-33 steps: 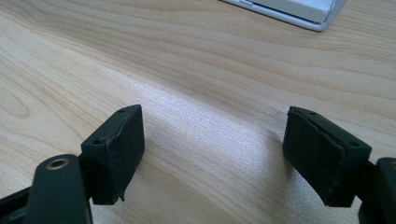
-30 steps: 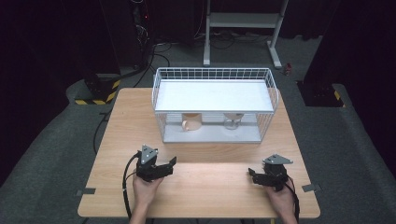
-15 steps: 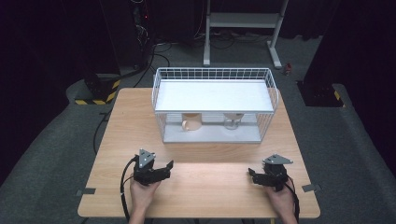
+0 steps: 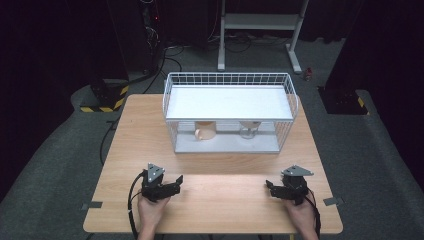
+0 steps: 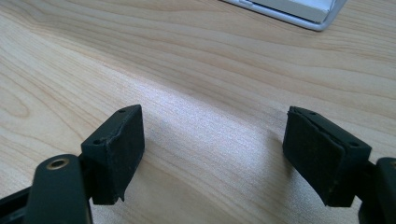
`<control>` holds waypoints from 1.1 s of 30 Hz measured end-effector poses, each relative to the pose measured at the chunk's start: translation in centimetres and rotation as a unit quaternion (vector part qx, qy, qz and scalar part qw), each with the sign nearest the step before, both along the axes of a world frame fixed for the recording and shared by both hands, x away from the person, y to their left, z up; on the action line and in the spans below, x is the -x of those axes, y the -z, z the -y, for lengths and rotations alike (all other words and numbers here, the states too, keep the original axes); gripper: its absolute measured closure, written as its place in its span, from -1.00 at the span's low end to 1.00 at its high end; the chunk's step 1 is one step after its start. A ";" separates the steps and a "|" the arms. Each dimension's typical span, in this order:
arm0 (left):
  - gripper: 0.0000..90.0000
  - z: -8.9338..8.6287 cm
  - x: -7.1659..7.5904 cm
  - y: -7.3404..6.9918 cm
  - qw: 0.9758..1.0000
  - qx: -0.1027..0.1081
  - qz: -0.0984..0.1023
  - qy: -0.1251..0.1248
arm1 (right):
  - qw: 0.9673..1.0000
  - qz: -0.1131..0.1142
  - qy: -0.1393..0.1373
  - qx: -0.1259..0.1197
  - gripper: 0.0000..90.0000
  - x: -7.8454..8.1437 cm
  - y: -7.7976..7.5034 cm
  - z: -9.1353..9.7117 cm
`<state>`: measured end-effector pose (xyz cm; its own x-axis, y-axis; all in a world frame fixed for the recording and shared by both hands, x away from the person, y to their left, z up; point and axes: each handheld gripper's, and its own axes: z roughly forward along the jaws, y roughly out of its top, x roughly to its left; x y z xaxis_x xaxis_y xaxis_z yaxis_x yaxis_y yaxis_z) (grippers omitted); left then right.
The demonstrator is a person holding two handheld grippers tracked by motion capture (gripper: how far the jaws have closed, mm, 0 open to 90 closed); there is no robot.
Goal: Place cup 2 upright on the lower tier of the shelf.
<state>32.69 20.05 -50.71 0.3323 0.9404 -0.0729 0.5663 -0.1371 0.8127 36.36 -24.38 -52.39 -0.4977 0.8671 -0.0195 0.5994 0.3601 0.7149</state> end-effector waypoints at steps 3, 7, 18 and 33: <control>-0.63 -0.1 0.0 0.2 1.000 -0.006 -0.003 -0.001 | 1.000 0.000 0.000 0.000 -0.54 0.0 0.0 0.0; -0.64 -0.2 0.0 0.5 1.000 -0.009 -0.008 -0.005 | 1.000 0.000 0.000 0.000 -0.54 0.0 0.0 0.0; -0.64 -0.8 -0.1 1.6 1.000 -0.015 -0.020 -0.019 | 1.000 0.000 0.000 0.000 -0.54 0.0 0.0 0.0; -0.65 -0.5 -0.5 2.1 0.998 -0.044 -0.035 -0.025 | 1.000 -0.001 0.002 -0.002 -0.54 0.0 0.0 0.0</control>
